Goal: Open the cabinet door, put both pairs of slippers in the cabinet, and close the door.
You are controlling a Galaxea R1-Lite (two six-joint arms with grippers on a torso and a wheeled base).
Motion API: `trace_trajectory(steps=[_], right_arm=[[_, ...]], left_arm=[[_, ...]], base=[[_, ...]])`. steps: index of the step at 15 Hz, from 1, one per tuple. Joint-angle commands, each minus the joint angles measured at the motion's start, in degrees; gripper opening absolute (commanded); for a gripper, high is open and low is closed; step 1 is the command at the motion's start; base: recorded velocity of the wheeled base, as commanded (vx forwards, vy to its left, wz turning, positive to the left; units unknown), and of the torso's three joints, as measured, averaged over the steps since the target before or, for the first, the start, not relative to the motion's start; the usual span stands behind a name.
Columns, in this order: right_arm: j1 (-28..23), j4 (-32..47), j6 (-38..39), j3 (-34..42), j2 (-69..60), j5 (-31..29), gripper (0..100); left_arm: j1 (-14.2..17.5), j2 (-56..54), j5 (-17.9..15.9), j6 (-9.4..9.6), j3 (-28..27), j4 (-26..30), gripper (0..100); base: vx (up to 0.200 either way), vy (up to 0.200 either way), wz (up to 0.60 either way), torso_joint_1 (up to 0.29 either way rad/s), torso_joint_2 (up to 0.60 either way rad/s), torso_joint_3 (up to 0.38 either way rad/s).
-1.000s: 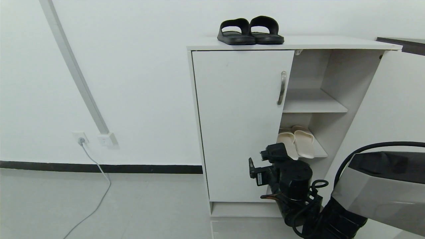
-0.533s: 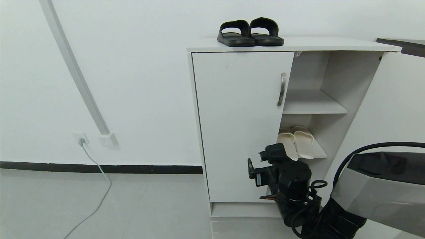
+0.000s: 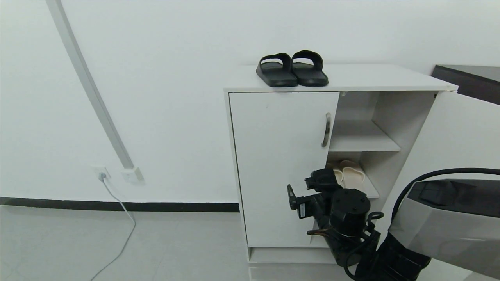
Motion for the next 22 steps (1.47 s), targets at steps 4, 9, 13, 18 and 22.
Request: trace_trajectory(steps=[4,9,13,18,22], right_arm=[[0.0,-0.1,0.0,0.7,-0.9,0.4,100],[0.0,-0.3,0.0,1.2,-1.2,0.4,100],[0.0,-0.2,0.0,1.5,-1.3,0.4,100],[0.1,-0.2,0.0,1.5,-1.3,0.4,100],[0.0,-0.1,0.0,1.6,-1.3,0.4,100]], left_arm=[[0.0,0.1,0.0,0.08,0.0,0.0,0],[0.0,0.1,0.0,0.08,0.0,0.0,0],[0.0,0.1,0.0,0.00,0.0,0.0,0],[0.0,0.1,0.0,0.08,0.0,0.0,0],[0.0,0.1,0.0,0.08,0.0,0.0,0]], base=[[0.000,0.000,0.00,0.129,-0.46,-0.334],[0.000,0.000,0.00,0.165,-0.48,-0.318],[0.000,0.000,0.00,0.194,-0.50,-0.310],[0.000,0.000,0.00,0.218,-0.53,-0.316],[0.000,0.000,0.00,0.249,-0.57,-0.323]])
